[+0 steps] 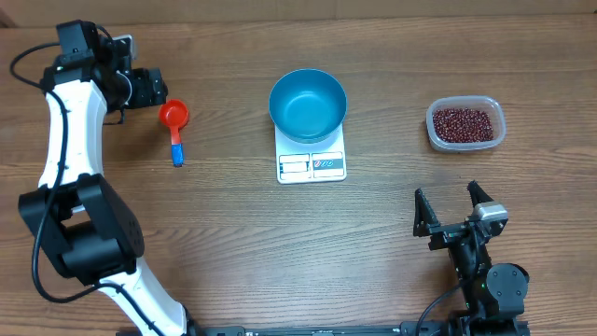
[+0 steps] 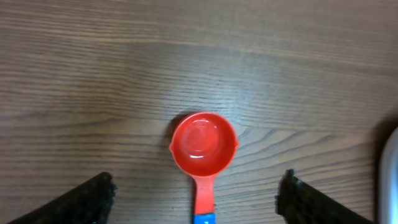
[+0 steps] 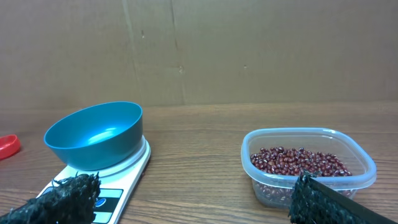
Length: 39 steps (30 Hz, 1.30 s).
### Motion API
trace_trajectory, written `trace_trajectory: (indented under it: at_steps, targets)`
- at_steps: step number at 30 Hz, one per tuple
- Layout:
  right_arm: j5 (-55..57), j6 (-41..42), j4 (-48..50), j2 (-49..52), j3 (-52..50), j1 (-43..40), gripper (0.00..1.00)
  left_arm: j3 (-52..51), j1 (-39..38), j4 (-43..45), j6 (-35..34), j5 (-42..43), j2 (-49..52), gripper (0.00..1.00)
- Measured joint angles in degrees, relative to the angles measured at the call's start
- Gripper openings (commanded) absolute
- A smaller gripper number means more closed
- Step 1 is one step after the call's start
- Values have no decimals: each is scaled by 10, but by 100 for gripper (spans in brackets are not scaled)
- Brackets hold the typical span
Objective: Scoop item into bowl and weigh 150g on scale
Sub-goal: 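Reach the left gripper forward over the red scoop, then grasp the red scoop's cup with the left gripper and lift it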
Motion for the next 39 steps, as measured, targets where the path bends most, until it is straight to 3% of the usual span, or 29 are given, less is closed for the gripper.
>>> trace_trajectory:
  at_steps: [8,21,27,29,31,34,39]
  targets:
    - [0,0,0,0,0,0,100,0,-3,22,40,-3,60,63]
    - [0,0,0,0,0,0,100,0,-19,73,49,-19,137,55]
    - [0,0,0,0,0,0,100,0,-19,88,56,-37,155,43]
    - [0,0,0,0,0,0,100,0,-19,94,57,-40,156,34]
    - [0,0,0,0,0,0,100,0,-19,98,57,-41,157,18]
    - [0,0,0,0,0,0,100,0,-19,100,60,-40,160,4]
    - [0,0,0,0,0,0,100,2,-21,102,54,-40,160,4]
